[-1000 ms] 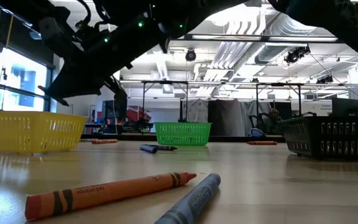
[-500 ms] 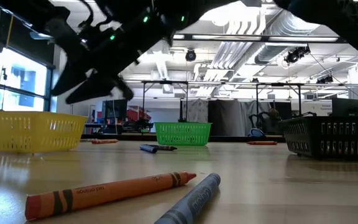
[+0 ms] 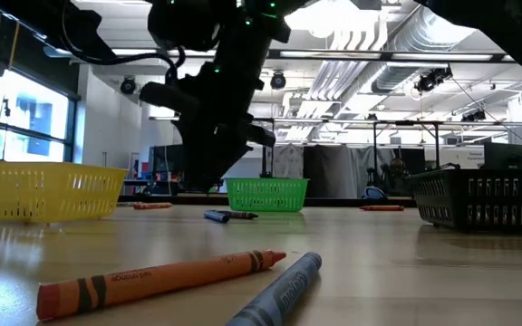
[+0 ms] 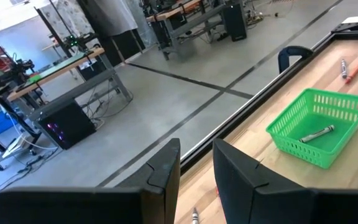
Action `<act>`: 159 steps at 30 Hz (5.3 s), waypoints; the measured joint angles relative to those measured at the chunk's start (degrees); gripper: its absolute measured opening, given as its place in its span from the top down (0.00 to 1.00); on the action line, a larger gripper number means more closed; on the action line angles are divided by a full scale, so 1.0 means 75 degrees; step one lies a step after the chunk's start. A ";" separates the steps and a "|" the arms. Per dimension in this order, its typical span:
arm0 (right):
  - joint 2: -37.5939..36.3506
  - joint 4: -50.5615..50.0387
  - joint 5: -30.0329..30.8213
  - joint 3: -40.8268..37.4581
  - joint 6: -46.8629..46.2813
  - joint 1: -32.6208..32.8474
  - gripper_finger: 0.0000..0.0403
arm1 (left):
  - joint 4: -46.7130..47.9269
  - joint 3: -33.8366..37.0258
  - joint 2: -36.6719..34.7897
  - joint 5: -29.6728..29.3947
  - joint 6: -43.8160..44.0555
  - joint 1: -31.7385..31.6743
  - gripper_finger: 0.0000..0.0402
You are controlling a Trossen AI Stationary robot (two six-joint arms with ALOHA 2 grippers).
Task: Sort crayons
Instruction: Put the blue crayon into the yellow basket, then put the gray crayon into the green basket
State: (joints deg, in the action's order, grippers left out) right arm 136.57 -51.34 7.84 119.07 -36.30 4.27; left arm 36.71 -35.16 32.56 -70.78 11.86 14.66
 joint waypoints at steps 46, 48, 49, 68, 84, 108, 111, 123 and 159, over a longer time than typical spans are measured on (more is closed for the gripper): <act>0.0703 -0.0500 -0.1194 0.0034 -0.1595 -0.0339 0.74 | 0.0096 0.0003 0.0000 0.0009 0.0003 0.0003 0.79; 0.0703 -0.0462 -0.1087 0.0028 -0.1671 -0.0294 0.75 | 0.0098 0.0003 0.0000 0.0009 0.0003 0.0003 0.79; 0.0707 -0.0450 -0.1008 0.0026 -0.1692 -0.0263 0.76 | 0.0099 0.0003 0.0000 0.0010 0.0003 0.0003 0.79; 0.0712 -0.0252 -0.0309 0.0015 -0.1776 0.0018 0.98 | 0.0102 0.0006 0.0000 0.0009 0.0004 0.0000 0.79; 0.0300 -0.0039 -0.0452 -0.0026 -0.1554 0.0004 0.99 | 0.0105 0.0006 0.0000 0.0009 0.0012 0.0000 0.79; 0.0083 0.4273 0.0402 0.0003 0.0058 0.0048 0.99 | 0.0105 0.0006 0.0000 0.0006 0.0017 0.0000 0.79; 0.0103 0.4863 0.0557 0.0007 0.0375 0.0063 0.99 | 0.0105 0.0006 0.0000 0.0007 0.0017 0.0000 0.79; 0.0572 0.5784 0.0084 0.0017 0.0509 0.0141 0.90 | 0.0099 0.0006 0.0006 0.0006 0.0017 0.0000 0.79; -0.0147 -0.1074 0.0406 0.0012 -0.0506 -0.0729 0.71 | 0.0100 0.0006 0.0006 0.0011 0.0086 0.0006 0.79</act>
State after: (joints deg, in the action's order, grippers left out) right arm 135.47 -59.40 10.88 119.15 -40.10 -1.20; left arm 37.46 -35.11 32.60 -70.70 12.50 14.70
